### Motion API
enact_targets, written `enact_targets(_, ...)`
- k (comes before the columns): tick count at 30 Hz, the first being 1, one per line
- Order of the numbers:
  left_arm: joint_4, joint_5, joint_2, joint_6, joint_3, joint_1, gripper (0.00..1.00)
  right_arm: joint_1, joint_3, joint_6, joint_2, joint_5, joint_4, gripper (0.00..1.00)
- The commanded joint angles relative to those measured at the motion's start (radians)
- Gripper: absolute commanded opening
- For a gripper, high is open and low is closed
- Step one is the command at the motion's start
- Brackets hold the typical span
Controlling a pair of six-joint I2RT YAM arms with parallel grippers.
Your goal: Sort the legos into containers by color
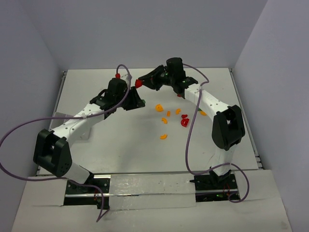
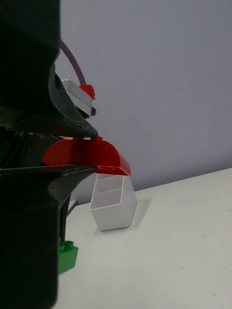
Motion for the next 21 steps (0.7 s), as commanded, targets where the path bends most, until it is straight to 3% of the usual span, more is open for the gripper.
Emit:
enact_targets(1, -0.063, -0.036, -0.113, 0.164, 0.046, 0.025, 0.00, -0.016, -0.021, -0.043, -0.044, 0.004, 0.051, 0.00)
enact_targets(5, -0.220, -0.008, -0.200, 0.320, 0.046, 0.126, 0.00, -0.035, -0.024, -0.193, -0.054, 0.009, 0.044, 0.00)
enact_targets(11, -0.546, 0.176, -0.241, 0.658, 0.139, 0.494, 0.00, -0.016, 0.033, -0.482, -0.028, -0.032, -0.071, 0.00)
enact_targets(13, -0.615, 0.153, -0.257, 0.781, 0.178, 0.627, 0.00, -0.003, 0.051, -0.588, -0.015, -0.052, -0.122, 0.00)
enact_targets(18, -0.674, 0.012, -0.274, 0.952, 0.197, 0.743, 0.00, 0.026, 0.056, -0.803, -0.023, -0.075, -0.173, 0.00)
enact_targets(21, -0.723, 0.029, -0.246, 1.027, 0.230, 0.849, 0.00, 0.051, 0.071, -0.913, -0.029, -0.108, -0.181, 0.00)
